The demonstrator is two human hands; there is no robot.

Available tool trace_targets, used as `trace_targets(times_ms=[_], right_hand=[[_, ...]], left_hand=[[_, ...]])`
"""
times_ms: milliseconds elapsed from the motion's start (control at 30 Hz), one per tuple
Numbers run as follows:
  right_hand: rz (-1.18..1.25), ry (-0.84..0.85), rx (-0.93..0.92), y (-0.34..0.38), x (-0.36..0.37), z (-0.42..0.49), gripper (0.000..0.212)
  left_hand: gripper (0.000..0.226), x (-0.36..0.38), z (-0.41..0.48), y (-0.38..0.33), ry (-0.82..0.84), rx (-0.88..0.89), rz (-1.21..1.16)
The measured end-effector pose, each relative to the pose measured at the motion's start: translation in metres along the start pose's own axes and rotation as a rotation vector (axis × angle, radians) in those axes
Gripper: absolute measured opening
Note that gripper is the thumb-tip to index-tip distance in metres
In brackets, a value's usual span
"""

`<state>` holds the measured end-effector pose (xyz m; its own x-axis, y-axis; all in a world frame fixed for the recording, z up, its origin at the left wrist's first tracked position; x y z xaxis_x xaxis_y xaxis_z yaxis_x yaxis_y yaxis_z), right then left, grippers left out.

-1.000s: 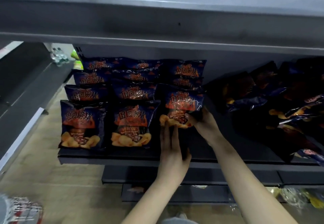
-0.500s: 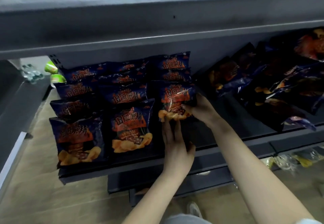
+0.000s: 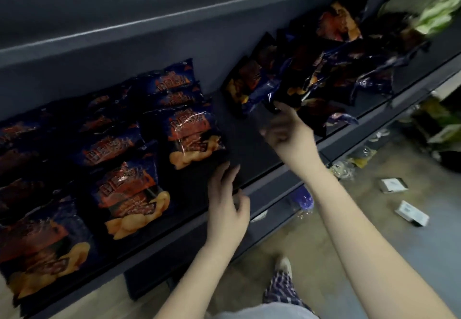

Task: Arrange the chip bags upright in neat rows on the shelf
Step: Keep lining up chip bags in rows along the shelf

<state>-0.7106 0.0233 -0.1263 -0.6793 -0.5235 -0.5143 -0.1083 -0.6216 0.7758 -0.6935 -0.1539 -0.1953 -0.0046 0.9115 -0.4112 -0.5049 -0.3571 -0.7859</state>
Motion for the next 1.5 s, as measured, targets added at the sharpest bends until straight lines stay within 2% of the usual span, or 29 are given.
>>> trace_targets(times_ms=[67,167,267,367,467,533,600,700,867,967,1067,1133,1200,1300,1400,1500], right_hand=[[0.061,-0.047,-0.011,-0.003,-0.035,0.010,0.048],[0.131,-0.119,-0.040,-0.012,-0.078,0.029,0.048],[0.058,-0.117,-0.068,-0.031,-0.108,0.052,0.044],[-0.126,0.123,-0.157,-0.059,-0.120,0.070,0.049],[-0.185,0.445,-0.186,-0.083,-0.114,0.078,0.074],[-0.235,0.569,-0.248,-0.097,-0.105,0.079,0.087],[-0.345,0.639,-0.294,-0.110,-0.093,0.082,0.091],[-0.502,0.590,-0.309,-0.129,-0.082,0.085,0.087],[-0.532,0.427,-0.406,-0.144,-0.075,0.077,0.073],[-0.412,0.324,-0.401,-0.145,-0.080,0.079,0.064],[-0.172,0.225,-0.394,-0.133,-0.091,0.081,0.055],[-0.026,0.217,-0.378,-0.119,-0.094,0.078,0.046],[0.070,0.240,-0.378,-0.100,-0.091,0.069,0.038],[0.174,0.376,-0.400,-0.067,-0.079,0.040,0.044],[0.256,0.670,-0.473,-0.038,-0.064,0.005,0.065],[0.300,0.930,-0.550,-0.022,-0.047,-0.019,0.069]], left_hand=[[0.050,0.015,0.001,-0.017,0.010,0.032,-0.034],[0.050,0.045,0.012,-0.034,0.007,0.019,-0.072],[0.056,0.077,0.027,-0.045,0.002,-0.055,-0.081],[0.059,0.103,0.034,-0.053,0.008,-0.139,-0.144],[0.060,0.126,0.037,-0.057,-0.005,-0.211,-0.128],[0.060,0.139,0.037,-0.061,-0.036,-0.268,-0.120],[0.059,0.149,0.038,-0.068,-0.080,-0.292,-0.126],[0.055,0.161,0.038,-0.075,-0.151,-0.329,-0.122],[0.052,0.177,0.030,-0.078,-0.227,-0.411,-0.123],[0.051,0.182,0.022,-0.080,-0.240,-0.452,-0.146],[0.048,0.181,0.019,-0.082,-0.260,-0.495,-0.220],[0.043,0.178,0.017,-0.087,-0.234,-0.548,-0.347],[0.051,0.171,0.018,-0.096,-0.202,-0.565,-0.473],[0.063,0.146,0.021,-0.102,-0.317,-0.577,-0.569],[0.062,0.100,0.018,-0.095,-0.488,-0.638,-0.560],[0.059,0.052,0.007,-0.079,-0.557,-0.762,-0.521]])
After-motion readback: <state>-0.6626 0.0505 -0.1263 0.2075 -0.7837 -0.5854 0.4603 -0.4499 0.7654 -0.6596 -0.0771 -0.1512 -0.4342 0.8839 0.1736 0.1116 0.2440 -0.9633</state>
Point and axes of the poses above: each hand's wrist, its own z-axis towards the middle knuckle, its own x-axis out of the palm, y = z × x, the point moved 4 cm from there along z, towards the middle knuckle, and after that the axes turned 9 degrees about -y, right-handed, at the moved point
